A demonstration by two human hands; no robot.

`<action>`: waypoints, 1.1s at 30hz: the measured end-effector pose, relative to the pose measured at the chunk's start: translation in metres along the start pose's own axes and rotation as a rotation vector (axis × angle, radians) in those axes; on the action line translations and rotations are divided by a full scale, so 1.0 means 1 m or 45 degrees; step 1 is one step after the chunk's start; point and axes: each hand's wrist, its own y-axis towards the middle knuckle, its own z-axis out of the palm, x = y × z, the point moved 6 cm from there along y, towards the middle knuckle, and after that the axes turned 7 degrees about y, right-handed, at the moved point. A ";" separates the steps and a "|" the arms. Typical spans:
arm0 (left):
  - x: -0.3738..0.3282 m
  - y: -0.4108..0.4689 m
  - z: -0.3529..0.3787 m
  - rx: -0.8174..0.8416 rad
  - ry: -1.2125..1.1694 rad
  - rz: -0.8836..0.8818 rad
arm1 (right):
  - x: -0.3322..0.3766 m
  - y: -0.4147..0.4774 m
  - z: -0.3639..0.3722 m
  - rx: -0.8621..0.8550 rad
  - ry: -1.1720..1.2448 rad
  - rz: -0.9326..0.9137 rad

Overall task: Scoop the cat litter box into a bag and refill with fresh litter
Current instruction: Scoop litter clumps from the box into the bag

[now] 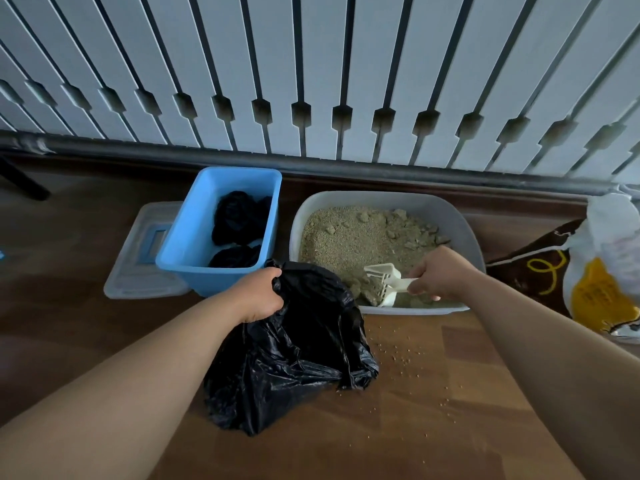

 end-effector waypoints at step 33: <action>-0.001 -0.019 -0.010 0.016 0.115 0.006 | -0.035 -0.047 0.077 -0.326 1.208 0.370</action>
